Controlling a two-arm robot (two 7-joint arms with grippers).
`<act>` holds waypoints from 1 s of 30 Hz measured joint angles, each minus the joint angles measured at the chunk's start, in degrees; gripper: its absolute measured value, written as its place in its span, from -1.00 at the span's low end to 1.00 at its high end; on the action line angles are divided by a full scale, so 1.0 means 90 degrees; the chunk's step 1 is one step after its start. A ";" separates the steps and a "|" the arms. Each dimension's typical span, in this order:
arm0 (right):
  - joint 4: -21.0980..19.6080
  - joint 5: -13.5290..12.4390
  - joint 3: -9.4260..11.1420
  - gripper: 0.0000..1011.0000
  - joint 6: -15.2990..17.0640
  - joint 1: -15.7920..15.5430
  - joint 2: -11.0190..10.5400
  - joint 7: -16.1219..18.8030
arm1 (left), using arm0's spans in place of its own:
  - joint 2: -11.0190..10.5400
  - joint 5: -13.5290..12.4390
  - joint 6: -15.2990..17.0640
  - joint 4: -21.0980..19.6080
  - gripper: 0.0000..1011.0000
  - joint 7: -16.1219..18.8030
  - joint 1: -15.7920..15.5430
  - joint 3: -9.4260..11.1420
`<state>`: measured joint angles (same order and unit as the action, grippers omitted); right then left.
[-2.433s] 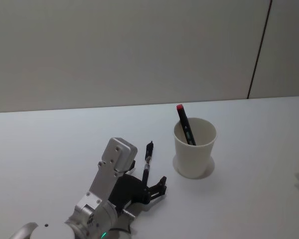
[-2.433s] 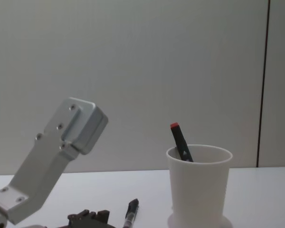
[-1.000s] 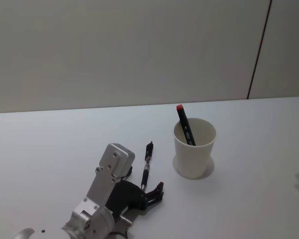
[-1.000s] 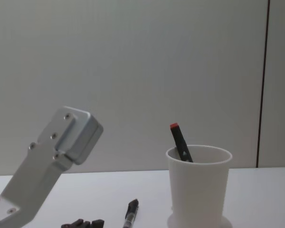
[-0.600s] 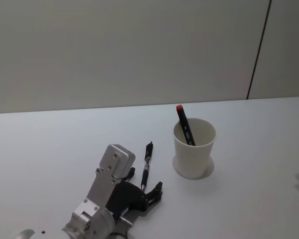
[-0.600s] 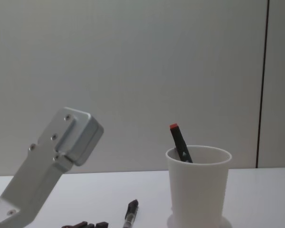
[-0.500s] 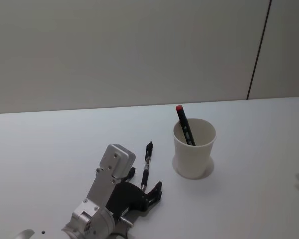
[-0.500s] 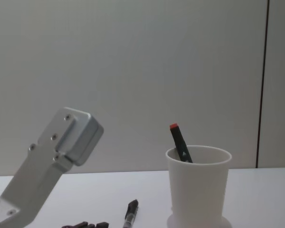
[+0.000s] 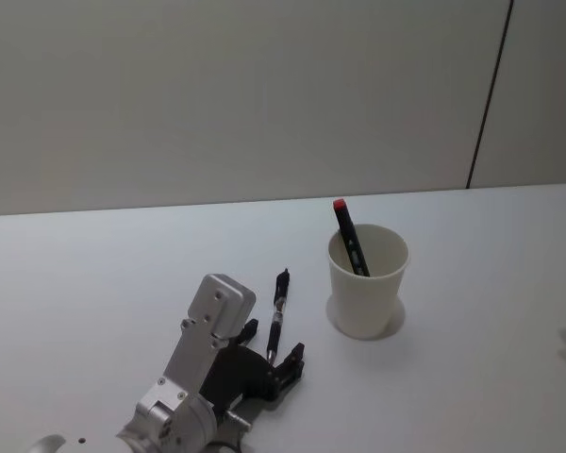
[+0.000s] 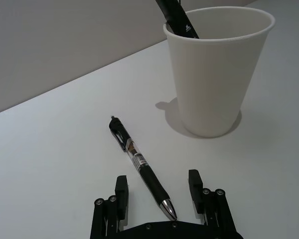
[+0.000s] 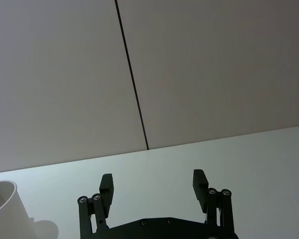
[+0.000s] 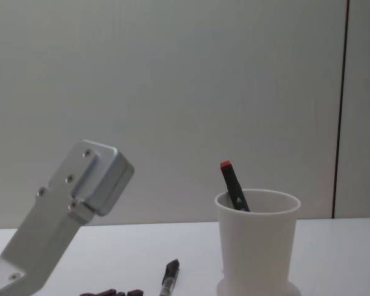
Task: Place the pen into the pen holder.
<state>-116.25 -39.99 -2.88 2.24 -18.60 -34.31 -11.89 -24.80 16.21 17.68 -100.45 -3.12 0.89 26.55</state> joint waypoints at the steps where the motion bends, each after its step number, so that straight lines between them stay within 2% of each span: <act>1: 0.0000 0.0000 0.0000 0.98 0.0000 0.0000 0.0000 0.0000 | -0.0001 -0.0001 0.0000 0.0000 0.47 0.0000 0.0000 0.0000; 30: 0.0000 0.0000 0.0000 0.98 0.0000 -0.0001 0.0000 0.0000 | 0.0000 -0.0005 0.0008 0.0007 0.10 0.0007 0.0006 0.0000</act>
<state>-116.24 -39.99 -2.88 2.24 -18.60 -34.31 -11.88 -24.80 16.16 17.76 -100.38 -3.05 0.95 26.55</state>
